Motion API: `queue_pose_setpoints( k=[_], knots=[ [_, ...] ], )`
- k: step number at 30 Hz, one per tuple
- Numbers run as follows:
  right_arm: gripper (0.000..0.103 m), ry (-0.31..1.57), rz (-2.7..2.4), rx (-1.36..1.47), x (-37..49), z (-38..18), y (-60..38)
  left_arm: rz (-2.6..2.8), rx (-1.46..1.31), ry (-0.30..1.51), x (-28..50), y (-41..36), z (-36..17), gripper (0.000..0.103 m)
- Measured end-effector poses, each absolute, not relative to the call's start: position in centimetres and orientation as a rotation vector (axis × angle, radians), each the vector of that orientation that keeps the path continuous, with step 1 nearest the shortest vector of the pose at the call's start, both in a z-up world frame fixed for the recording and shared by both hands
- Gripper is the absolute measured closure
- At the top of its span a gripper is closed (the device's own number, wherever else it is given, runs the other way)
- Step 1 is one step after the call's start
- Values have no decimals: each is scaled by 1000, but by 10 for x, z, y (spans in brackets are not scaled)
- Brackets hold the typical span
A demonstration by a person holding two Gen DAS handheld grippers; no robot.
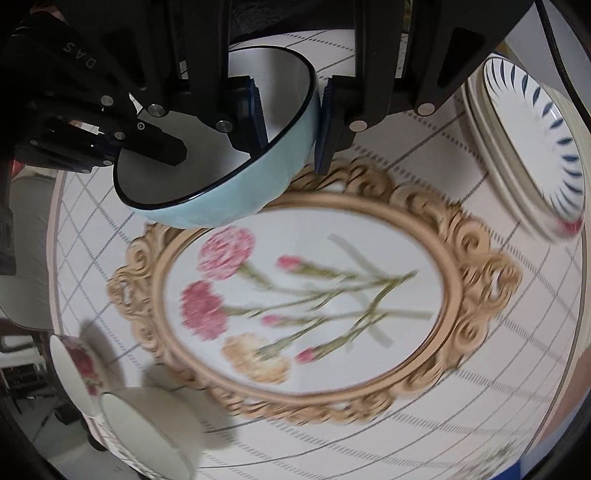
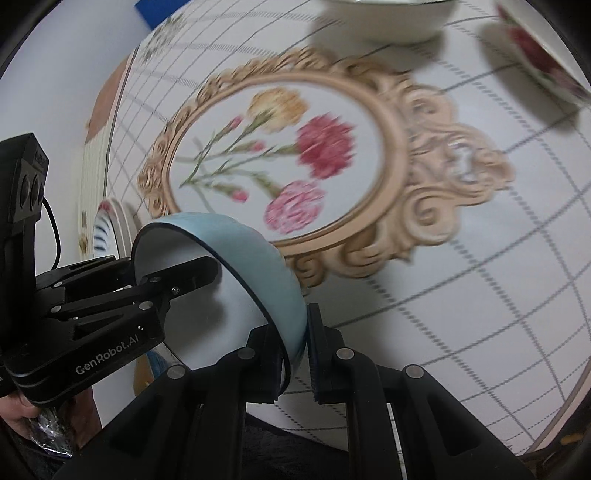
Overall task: Organize plates and bowls
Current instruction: 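Carry the dark-rimmed bowl with the left tool while the right tool grips it too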
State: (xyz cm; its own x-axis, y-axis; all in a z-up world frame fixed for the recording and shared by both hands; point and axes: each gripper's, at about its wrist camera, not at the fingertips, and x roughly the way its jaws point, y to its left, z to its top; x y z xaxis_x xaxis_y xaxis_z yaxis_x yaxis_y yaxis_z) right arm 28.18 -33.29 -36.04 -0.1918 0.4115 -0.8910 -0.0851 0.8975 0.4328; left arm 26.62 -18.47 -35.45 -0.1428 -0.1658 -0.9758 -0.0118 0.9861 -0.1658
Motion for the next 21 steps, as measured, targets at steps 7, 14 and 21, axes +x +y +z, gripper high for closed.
queue_pose_setpoints(
  k=[7, 14, 21],
  knots=[
    [90, 1754, 478, 201, 272, -374, -298, -102, -148, 1738, 250, -153, -365, 81],
    [90, 1779, 470, 167, 275, -388, -278, -98, -163, 1748, 240, -122, -364, 81],
    [90, 1788, 456, 152, 279, -392, -271, -93, -173, 1772, 244, -122, -376, 81]
  ],
)
